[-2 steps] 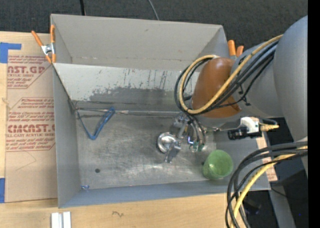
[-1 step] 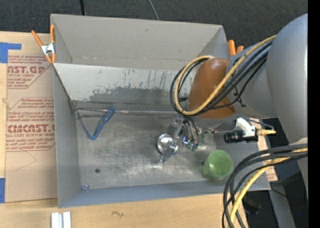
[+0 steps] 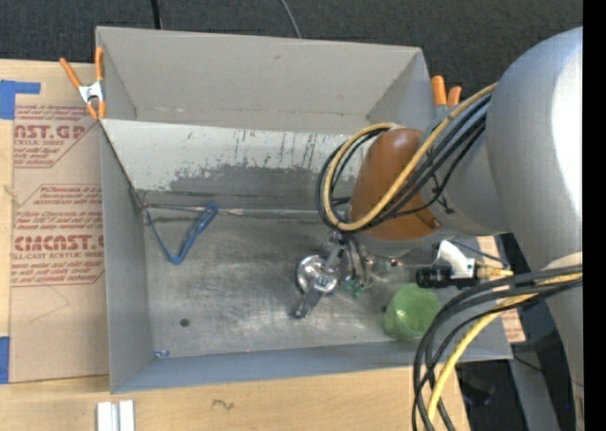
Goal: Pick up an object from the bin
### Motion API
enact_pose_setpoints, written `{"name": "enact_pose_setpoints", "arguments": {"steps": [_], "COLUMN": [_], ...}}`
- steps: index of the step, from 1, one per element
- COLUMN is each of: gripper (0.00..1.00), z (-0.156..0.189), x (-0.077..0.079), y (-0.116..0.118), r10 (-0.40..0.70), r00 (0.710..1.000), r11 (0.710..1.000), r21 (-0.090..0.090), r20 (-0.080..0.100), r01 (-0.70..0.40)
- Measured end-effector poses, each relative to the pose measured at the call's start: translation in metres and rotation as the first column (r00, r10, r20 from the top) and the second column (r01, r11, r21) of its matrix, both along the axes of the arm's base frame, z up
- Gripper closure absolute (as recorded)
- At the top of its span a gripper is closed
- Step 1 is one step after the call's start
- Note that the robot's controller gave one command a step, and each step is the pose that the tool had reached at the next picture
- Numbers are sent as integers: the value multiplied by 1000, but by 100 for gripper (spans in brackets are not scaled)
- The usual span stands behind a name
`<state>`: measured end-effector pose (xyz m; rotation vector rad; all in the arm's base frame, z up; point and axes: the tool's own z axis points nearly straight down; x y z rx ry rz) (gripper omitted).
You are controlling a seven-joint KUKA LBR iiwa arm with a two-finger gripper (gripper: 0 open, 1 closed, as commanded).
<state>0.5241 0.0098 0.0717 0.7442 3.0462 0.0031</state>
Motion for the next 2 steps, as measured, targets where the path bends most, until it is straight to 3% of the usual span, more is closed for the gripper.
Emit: {"name": "enact_pose_setpoints", "arguments": {"steps": [1, 2], "gripper": [0, 100], "z": [1, 1], "x": [-6, -7], "y": [5, 7], "r10": [-74, -72], "r00": [997, 997], "r11": [997, 997], "r21": [-1, 1], "r20": [4, -7], "r01": [74, 72]}}
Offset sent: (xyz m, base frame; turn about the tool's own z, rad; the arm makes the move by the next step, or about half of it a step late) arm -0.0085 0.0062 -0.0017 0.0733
